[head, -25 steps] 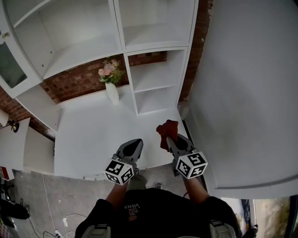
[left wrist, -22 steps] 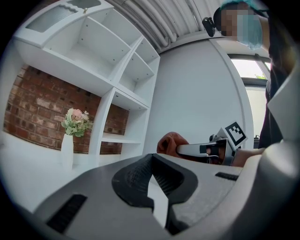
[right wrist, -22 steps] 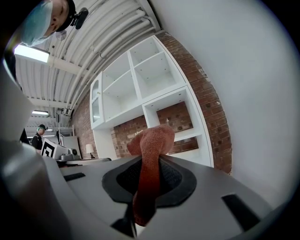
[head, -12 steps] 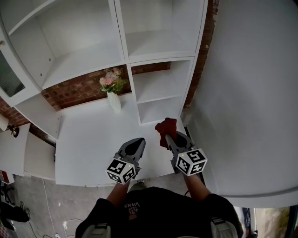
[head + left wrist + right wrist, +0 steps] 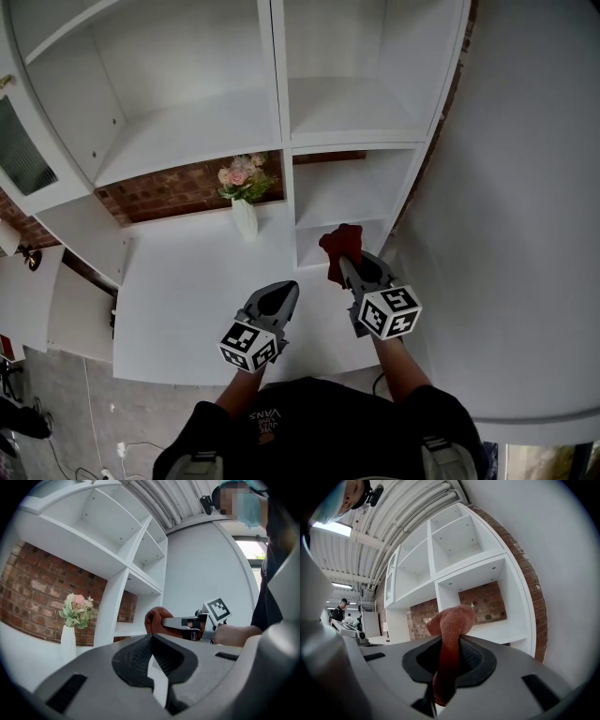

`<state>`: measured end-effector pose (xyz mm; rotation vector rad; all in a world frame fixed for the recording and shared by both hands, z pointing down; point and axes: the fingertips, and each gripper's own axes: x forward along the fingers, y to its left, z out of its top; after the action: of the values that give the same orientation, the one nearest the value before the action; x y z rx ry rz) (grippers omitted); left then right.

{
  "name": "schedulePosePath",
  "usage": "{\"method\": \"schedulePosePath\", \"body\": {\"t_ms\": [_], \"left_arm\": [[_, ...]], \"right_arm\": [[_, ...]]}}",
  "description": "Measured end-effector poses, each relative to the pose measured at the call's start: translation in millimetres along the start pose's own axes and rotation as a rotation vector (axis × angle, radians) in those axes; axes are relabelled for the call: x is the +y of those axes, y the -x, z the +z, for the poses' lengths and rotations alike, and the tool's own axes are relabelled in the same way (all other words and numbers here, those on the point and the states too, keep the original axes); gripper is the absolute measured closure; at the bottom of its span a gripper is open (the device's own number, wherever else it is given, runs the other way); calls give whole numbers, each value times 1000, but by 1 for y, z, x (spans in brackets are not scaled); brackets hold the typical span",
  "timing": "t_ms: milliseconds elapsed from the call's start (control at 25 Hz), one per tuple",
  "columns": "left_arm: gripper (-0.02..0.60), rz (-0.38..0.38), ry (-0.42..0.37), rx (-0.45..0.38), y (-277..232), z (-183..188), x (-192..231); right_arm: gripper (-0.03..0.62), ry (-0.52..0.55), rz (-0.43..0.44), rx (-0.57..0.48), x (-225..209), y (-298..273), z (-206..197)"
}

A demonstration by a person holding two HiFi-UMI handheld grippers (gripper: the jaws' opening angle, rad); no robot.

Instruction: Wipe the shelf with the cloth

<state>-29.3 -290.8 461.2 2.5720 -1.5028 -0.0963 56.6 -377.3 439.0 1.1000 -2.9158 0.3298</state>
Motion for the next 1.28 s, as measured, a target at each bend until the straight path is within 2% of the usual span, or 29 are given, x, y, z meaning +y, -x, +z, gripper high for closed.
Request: {"method": "schedulePosePath", "body": {"t_ms": [480,720,1040,1280], "left_arm": [[575,43,12,-10,7,0,35],[575,37,16,-17,6,1,41],[575,44,27,-10,3,-2,56],[575,38,28,8,-7,-6,62]], "right_arm": [[539,32,62,-19,-6,-92,46],[539,17,50,-7,-16,-134,61],[539,66,5,56,-43,-191,60],[539,65,20,95,-51,-221,56]]}}
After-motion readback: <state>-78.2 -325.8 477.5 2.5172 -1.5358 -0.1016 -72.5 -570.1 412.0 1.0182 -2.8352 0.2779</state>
